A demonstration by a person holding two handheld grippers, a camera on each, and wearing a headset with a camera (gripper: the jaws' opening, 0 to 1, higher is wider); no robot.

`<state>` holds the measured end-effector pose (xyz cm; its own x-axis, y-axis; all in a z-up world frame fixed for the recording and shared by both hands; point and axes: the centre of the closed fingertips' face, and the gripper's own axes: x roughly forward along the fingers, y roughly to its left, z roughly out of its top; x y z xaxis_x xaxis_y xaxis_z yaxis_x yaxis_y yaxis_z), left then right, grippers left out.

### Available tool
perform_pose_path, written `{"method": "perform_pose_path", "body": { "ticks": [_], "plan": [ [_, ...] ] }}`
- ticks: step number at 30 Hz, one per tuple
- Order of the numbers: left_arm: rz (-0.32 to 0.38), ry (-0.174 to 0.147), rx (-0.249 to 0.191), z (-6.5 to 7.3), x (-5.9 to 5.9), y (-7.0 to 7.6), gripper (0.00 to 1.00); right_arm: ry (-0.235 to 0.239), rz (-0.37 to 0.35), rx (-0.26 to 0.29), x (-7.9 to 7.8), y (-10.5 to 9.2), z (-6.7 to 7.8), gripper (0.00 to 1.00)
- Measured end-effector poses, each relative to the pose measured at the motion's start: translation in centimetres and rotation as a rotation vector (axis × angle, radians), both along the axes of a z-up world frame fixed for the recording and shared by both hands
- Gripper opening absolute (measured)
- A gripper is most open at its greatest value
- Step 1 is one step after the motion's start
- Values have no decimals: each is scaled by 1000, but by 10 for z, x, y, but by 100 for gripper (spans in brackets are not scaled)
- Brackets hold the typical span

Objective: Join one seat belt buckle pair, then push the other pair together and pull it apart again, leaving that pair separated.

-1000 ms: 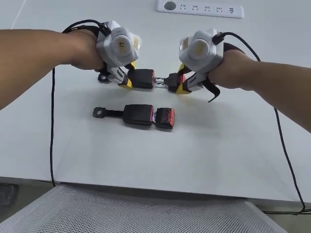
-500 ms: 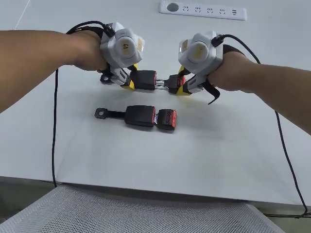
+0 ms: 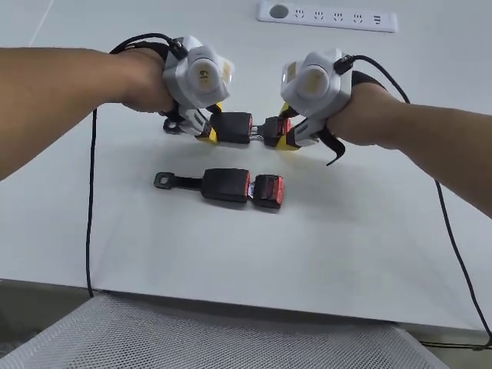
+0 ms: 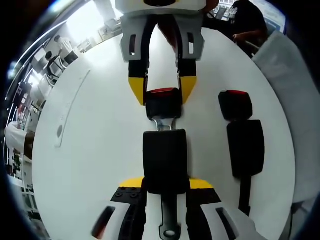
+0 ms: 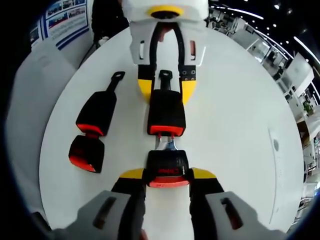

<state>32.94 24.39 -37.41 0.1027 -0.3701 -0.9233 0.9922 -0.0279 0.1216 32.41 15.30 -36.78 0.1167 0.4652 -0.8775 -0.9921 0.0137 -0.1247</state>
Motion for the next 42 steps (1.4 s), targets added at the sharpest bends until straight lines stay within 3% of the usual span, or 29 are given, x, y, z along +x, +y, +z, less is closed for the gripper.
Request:
{"method": "perform_pose_path", "body": {
  "ticks": [9,25,42],
  "plan": [
    [-3,-9,-8,2,-4,-1,30,11,-21,9,0,1,0,32],
    [5,9,-10,4,-6,-2,30,26,-51,46,2,15,3,30],
    [10,9,3,3,-4,-1,30,14,-52,37,-3,17,5,31]
  ]
}}
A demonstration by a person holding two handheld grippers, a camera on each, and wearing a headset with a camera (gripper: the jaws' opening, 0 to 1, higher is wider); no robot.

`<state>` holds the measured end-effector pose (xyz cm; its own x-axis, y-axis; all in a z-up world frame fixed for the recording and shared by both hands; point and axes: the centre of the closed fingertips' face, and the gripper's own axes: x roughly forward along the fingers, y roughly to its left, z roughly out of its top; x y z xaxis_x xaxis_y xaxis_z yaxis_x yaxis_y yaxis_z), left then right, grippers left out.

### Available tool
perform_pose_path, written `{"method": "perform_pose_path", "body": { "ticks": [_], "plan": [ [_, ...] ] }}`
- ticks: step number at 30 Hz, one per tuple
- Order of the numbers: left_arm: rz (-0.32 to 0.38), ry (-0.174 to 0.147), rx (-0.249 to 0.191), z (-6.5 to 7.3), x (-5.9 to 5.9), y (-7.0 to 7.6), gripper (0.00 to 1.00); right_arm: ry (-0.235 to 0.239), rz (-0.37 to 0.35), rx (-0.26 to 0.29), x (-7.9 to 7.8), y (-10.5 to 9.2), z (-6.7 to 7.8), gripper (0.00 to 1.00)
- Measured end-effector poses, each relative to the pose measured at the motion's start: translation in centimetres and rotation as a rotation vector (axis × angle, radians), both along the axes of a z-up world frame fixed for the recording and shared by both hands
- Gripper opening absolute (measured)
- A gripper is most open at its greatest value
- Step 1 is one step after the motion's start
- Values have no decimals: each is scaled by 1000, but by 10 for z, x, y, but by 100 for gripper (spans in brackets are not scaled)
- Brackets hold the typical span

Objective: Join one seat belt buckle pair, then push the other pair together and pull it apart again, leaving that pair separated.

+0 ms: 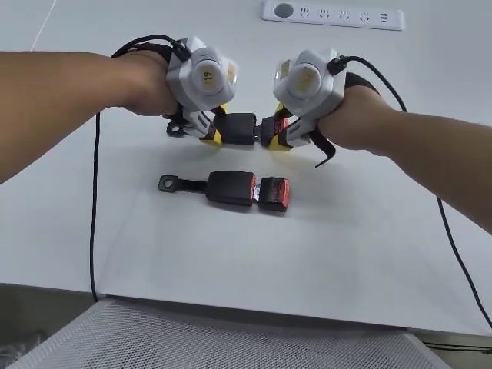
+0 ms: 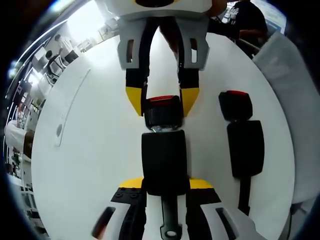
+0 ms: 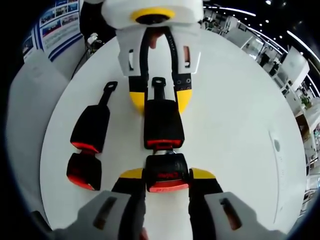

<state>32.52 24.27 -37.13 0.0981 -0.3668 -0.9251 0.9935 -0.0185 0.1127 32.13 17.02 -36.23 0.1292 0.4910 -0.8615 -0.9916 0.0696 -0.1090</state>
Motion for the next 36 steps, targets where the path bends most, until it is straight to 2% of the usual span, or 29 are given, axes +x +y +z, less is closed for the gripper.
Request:
{"method": "perform_pose_path", "body": {
  "ticks": [7,13,18,22,25,31,36],
  "plan": [
    [3,1,9,3,-3,-1,30,-15,4,-21,5,-6,-3,31],
    [4,4,10,3,-2,-1,30,-17,-5,-25,0,-11,0,31],
    [0,1,14,5,-6,-3,30,-10,-17,-17,1,-15,-1,31],
    [5,3,12,3,-1,-2,30,-10,-10,-8,2,-16,-3,32],
    [3,-2,10,5,-4,-2,31,-15,-15,-4,2,-19,-3,32],
    [-5,-3,10,5,-4,-3,31,-28,-19,-13,-2,-32,1,32],
    [-4,-1,11,2,-3,-1,31,-26,-31,-21,-9,-51,5,32]
  ]
}}
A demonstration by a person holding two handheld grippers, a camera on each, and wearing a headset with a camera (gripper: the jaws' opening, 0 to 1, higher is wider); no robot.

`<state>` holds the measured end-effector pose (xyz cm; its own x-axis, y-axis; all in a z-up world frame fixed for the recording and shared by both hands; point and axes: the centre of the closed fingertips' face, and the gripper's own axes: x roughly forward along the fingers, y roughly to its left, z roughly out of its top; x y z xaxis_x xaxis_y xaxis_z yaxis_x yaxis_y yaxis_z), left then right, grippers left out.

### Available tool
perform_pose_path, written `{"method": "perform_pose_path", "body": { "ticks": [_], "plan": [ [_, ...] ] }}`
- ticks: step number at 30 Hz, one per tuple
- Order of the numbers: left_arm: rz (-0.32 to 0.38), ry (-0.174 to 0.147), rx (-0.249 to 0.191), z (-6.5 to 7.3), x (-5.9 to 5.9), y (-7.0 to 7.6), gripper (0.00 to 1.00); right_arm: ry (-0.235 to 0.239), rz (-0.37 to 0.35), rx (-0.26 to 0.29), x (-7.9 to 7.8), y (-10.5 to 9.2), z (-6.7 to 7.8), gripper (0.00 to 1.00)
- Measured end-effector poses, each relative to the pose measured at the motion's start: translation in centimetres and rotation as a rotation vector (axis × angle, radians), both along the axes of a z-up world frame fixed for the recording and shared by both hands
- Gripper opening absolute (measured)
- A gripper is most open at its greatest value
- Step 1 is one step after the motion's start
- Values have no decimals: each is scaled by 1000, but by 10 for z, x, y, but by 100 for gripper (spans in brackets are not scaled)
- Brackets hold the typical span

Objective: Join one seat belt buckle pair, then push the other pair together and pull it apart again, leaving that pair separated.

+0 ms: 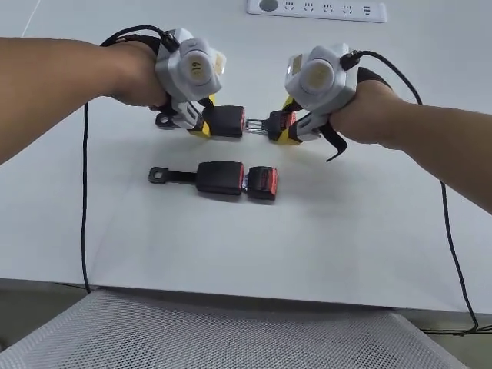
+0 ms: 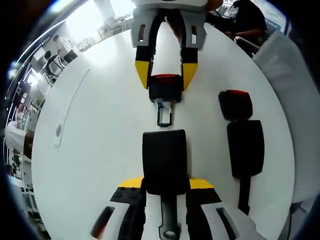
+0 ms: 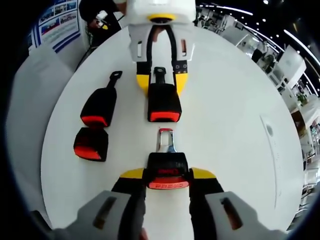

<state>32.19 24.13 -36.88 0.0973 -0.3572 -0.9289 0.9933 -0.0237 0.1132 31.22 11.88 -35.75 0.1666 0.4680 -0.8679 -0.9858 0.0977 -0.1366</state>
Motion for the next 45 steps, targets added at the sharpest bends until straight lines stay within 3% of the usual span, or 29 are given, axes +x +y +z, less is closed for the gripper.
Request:
{"method": "perform_pose_path", "body": {
  "ticks": [14,26,35,38,41,44,45],
  "plan": [
    [9,-3,4,-1,0,0,31,27,-54,-55,-7,-67,-3,32],
    [16,-6,15,-4,4,2,31,60,-65,-111,-3,-110,-12,33],
    [2,-13,15,-1,2,0,32,59,-39,-173,-3,-123,-19,34],
    [-3,-21,23,0,2,-2,32,45,-49,-172,-3,-124,-19,35],
    [17,-27,18,1,3,-1,33,12,-52,-169,1,-124,-17,43],
    [33,-58,0,6,5,1,39,-7,-73,-130,-3,-123,-8,47],
    [46,-54,-14,9,4,1,39,-16,-86,-117,-2,-123,-5,49]
  ]
}}
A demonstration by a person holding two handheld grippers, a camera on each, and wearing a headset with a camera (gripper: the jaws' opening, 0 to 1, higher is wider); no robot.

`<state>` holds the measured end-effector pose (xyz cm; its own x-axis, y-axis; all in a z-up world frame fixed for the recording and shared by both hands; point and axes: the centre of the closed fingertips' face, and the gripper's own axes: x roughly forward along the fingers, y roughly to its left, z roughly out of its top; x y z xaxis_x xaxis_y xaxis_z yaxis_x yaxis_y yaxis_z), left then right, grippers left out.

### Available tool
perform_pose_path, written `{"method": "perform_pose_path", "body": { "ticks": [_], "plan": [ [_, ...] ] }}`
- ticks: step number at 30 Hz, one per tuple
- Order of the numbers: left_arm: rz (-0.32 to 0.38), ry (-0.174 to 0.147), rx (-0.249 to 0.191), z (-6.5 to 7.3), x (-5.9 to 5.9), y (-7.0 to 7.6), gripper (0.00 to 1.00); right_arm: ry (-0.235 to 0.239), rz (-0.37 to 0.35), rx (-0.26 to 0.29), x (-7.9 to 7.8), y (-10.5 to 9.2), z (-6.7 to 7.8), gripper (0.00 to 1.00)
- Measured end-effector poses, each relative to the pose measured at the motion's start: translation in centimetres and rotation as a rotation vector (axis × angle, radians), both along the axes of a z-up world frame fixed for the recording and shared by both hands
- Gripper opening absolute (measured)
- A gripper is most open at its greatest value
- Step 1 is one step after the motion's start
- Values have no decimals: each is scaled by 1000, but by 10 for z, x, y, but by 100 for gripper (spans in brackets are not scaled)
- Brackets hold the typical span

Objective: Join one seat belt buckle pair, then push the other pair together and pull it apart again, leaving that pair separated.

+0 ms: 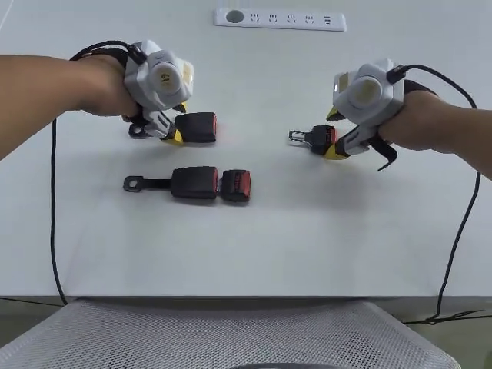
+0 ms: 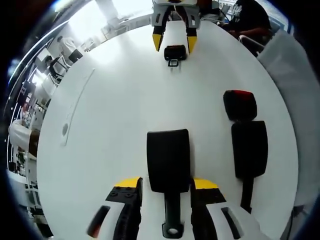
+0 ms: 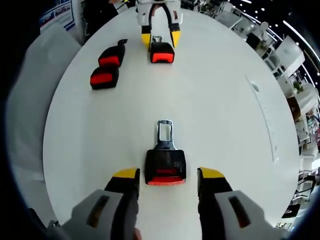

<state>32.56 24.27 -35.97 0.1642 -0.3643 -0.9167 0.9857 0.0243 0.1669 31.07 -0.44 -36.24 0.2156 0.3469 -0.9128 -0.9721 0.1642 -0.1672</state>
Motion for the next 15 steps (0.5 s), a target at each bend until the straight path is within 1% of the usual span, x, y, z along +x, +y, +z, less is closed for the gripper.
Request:
{"method": "perform_pose_path", "body": {
  "ticks": [1,2,3,5,6,7,8,10,11,12,13,15],
  "plan": [
    [6,6,-14,4,-3,1,39,-8,-19,12,-2,-1,5,50],
    [8,3,-18,7,-4,2,39,-13,-31,28,-3,0,7,50],
    [7,-2,-19,9,-6,3,40,-16,-57,54,-7,1,13,51],
    [19,-20,-31,16,-8,6,40,-28,-83,96,-11,4,20,52],
    [34,-29,-50,20,-10,7,41,-33,-104,126,-15,7,25,53],
    [41,-34,-62,23,-11,7,41,-49,-116,152,-19,9,30,53],
    [64,-43,-81,27,-14,8,42,-53,-119,159,-20,10,32,54],
    [95,-49,-110,34,-23,9,44,-59,-146,216,-30,17,42,56],
    [108,-54,-122,36,-26,10,45,-35,-164,264,-40,23,47,57],
    [143,-56,-151,42,-35,9,47,-30,-179,308,-44,28,52,59],
    [159,-54,-169,45,-40,9,49,-43,-201,326,-48,29,58,62],
    [160,-63,-198,53,-58,9,53,-53,-210,328,-57,29,63,66]
  ]
}}
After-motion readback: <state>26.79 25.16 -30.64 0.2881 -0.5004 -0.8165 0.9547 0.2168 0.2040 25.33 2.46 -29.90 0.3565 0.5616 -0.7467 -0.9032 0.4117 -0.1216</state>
